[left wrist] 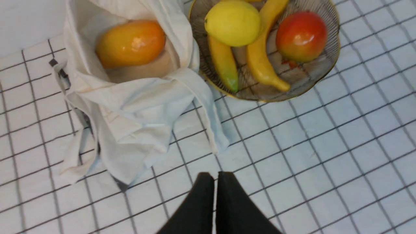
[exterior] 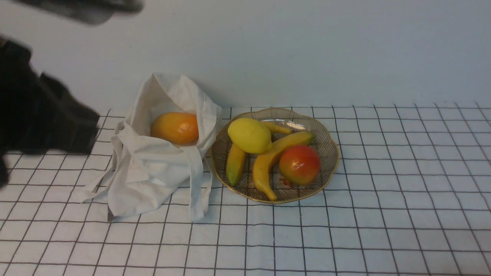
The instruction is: Take the fruit out of the bag on the white checkered tablecloth and place them on the plate.
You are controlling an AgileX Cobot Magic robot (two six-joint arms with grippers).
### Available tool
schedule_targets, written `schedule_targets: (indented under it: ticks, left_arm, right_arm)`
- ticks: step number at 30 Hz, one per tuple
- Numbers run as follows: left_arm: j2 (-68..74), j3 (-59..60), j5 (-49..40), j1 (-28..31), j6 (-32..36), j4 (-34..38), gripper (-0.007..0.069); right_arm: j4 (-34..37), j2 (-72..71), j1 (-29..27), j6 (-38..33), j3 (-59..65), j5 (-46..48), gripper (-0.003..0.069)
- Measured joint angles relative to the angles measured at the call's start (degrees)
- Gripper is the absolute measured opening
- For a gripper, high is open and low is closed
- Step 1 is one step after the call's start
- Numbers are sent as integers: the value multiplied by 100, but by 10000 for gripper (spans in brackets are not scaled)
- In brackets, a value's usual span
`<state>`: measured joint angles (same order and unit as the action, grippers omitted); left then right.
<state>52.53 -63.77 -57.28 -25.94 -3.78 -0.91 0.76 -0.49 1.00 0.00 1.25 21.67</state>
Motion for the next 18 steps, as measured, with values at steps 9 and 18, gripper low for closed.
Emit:
schedule_targets:
  ticks: [9,18]
  left_arm:
    - [-2796,4046,2647,0,-1529,150,-8]
    - [-3866,4714,3457,0,-1715,91,-8]
  right_arm:
    - [0,0,0,0,0,0,-16]
    - [0,0,0,0,0,0,-16]
